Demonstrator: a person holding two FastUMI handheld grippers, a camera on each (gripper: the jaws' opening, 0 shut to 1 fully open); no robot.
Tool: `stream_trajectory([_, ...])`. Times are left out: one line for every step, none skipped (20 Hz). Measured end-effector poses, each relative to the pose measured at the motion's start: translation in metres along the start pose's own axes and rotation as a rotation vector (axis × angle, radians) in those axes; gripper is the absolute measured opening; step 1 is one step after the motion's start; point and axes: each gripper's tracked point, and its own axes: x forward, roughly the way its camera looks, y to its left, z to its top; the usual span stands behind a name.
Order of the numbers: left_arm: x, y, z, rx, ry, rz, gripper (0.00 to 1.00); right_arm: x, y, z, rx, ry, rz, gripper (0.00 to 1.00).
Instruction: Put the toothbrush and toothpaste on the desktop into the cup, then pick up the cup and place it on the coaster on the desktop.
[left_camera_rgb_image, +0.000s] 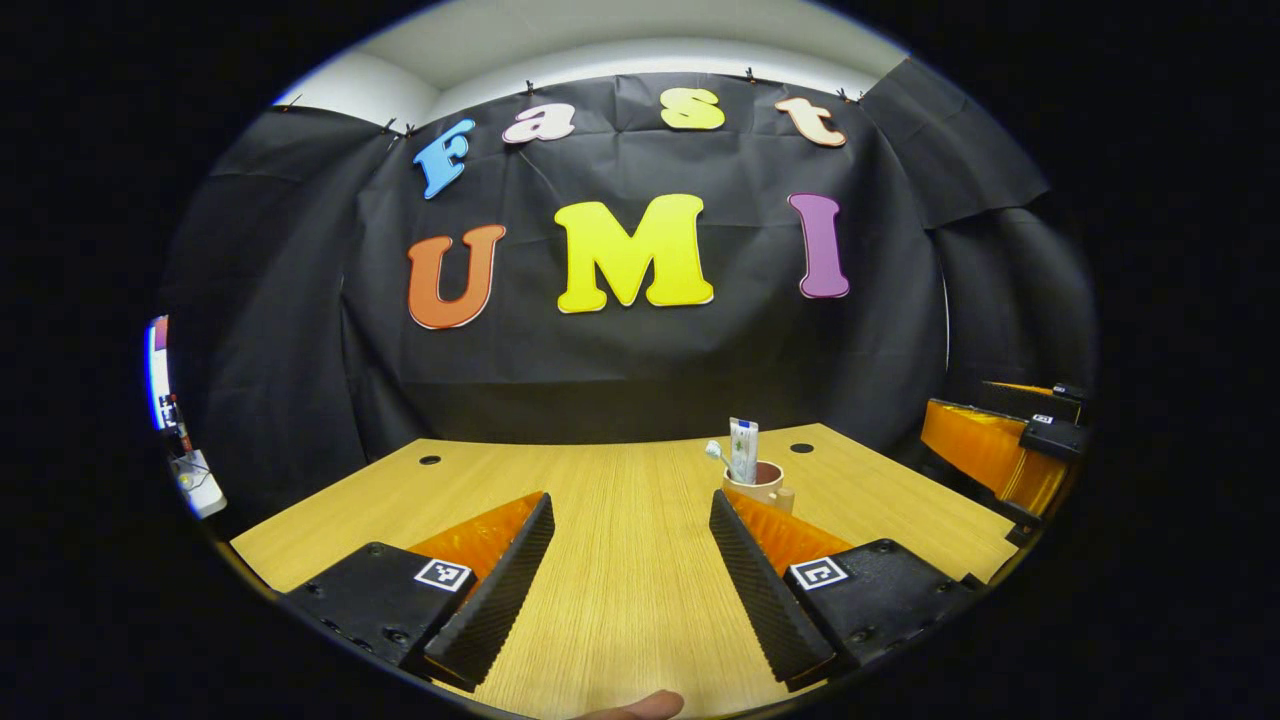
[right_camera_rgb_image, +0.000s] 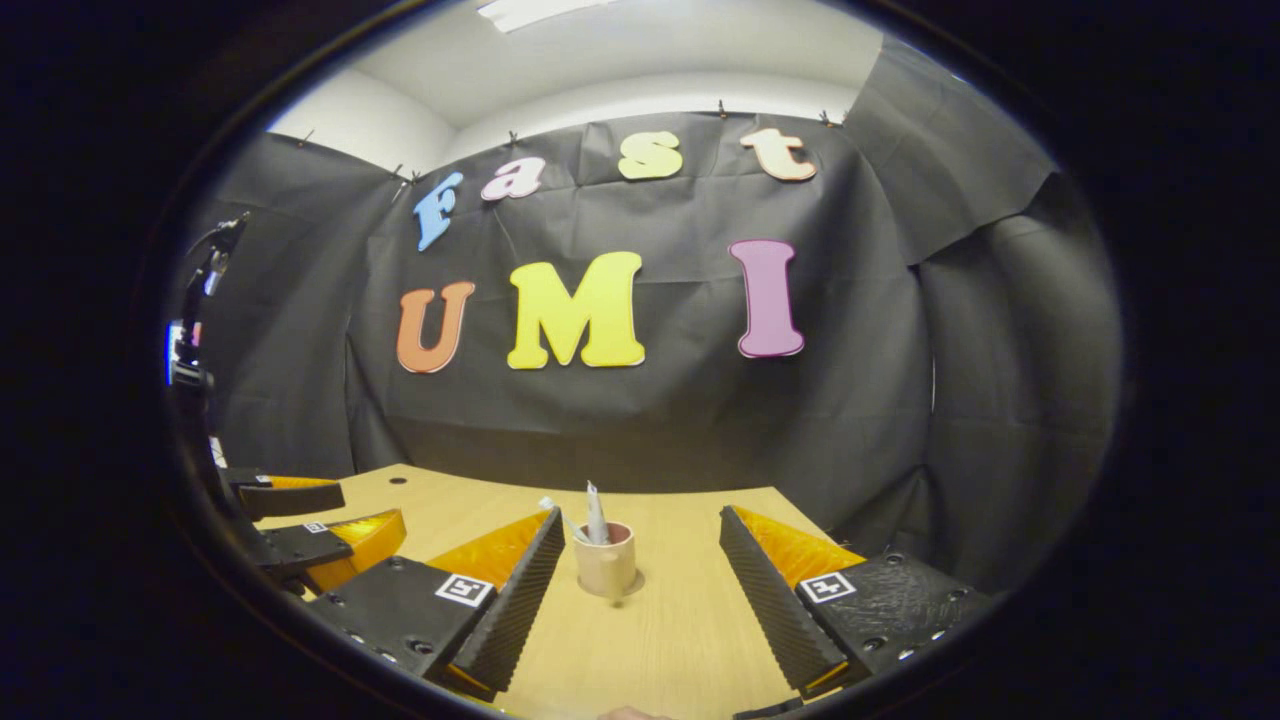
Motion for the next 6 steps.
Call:
stream_trajectory([0.0000,-0.0017,-0.0006,-0.003,-0.001,-0.006,0.99,0.0008,0.0003,-0.0005,0.000,0.002,0.002,0.99])
stream_trajectory([0.0006,-0.0020,-0.0007,-0.004,0.002,-0.006,0.99,0.0018,-0.0002,-0.0015,0.001,0.006,0.002,0.95])
stream_trajectory([0.0007,-0.0007,-0.0012,-0.002,0.001,-0.003,0.99,0.0022,-0.0003,-0.0019,0.002,0.007,0.003,0.95])
stream_trajectory([0.0022,-0.0009,-0.0023,-0.001,0.002,-0.002,0.99,0.0026,-0.0012,-0.0018,0.003,0.007,0.003,0.95])
stream_trajectory([0.0020,-0.0021,-0.0037,-0.002,0.006,-0.003,0.99,0.0024,-0.0017,-0.0007,0.004,0.005,0.002,0.95])
stream_trajectory([0.0032,-0.0036,-0.0063,-0.004,0.015,-0.009,0.99,0.0031,-0.0030,-0.0010,0.004,0.005,0.001,0.95])
